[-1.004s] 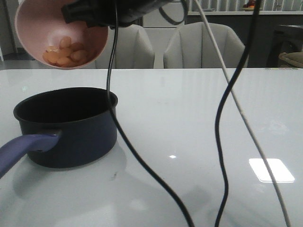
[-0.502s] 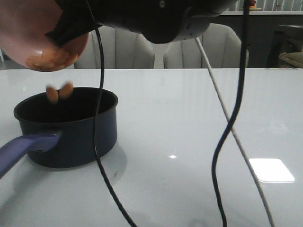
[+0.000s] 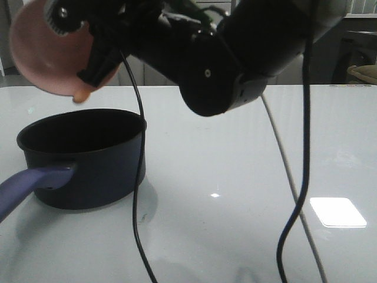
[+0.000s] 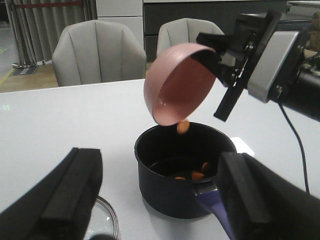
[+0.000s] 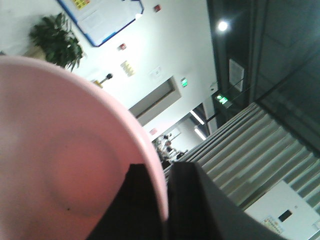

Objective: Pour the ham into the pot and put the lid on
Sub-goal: 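Tilt the pink bowl with the right gripper to pour ham into the saucepan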

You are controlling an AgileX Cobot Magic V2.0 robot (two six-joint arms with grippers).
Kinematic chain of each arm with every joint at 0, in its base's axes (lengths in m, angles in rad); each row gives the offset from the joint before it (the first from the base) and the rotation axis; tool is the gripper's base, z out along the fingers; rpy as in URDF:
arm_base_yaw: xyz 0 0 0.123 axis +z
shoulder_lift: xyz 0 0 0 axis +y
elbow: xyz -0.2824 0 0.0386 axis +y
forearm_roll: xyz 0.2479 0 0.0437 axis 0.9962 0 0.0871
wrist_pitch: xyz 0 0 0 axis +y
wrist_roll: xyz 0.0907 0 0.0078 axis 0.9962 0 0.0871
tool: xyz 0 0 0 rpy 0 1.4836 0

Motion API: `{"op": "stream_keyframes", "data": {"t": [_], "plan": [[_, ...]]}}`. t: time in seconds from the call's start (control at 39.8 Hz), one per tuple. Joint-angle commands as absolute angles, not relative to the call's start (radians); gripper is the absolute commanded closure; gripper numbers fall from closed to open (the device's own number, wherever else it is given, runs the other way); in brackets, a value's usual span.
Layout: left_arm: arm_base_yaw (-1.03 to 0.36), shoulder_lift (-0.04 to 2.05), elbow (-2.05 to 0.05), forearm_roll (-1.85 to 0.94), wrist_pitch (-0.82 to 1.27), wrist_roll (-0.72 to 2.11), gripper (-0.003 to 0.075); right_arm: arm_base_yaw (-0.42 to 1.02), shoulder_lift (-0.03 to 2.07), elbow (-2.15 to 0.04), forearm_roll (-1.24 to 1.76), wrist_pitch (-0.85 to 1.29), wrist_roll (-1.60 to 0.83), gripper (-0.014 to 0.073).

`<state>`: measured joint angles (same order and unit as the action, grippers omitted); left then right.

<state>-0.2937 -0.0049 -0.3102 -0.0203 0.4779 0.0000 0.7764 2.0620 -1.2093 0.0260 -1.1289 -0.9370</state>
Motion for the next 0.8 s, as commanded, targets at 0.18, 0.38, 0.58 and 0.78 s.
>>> {"op": "stream_keyframes", "data": {"t": [0.18, 0.38, 0.58, 0.78], "plan": [[-0.302, -0.024, -0.334, -0.027, 0.391, -0.007, 0.0211, 0.774, 2.019, -1.234, 0.134, -1.222, -0.821, 0.0461], [-0.302, -0.024, -0.334, -0.027, 0.391, -0.007, 0.0211, 0.774, 1.935, -1.241, 0.397, -0.942, -0.512, 0.0461], [-0.302, -0.024, -0.334, -0.027, 0.391, -0.007, 0.0211, 0.739, 1.801, -1.295, 0.547, -0.363, -0.464, 0.0461], [-0.302, -0.024, -0.334, -0.027, 0.391, -0.007, 0.0211, 0.648, 1.683, -1.306, 0.552, 0.017, -0.464, 0.0461]]}}
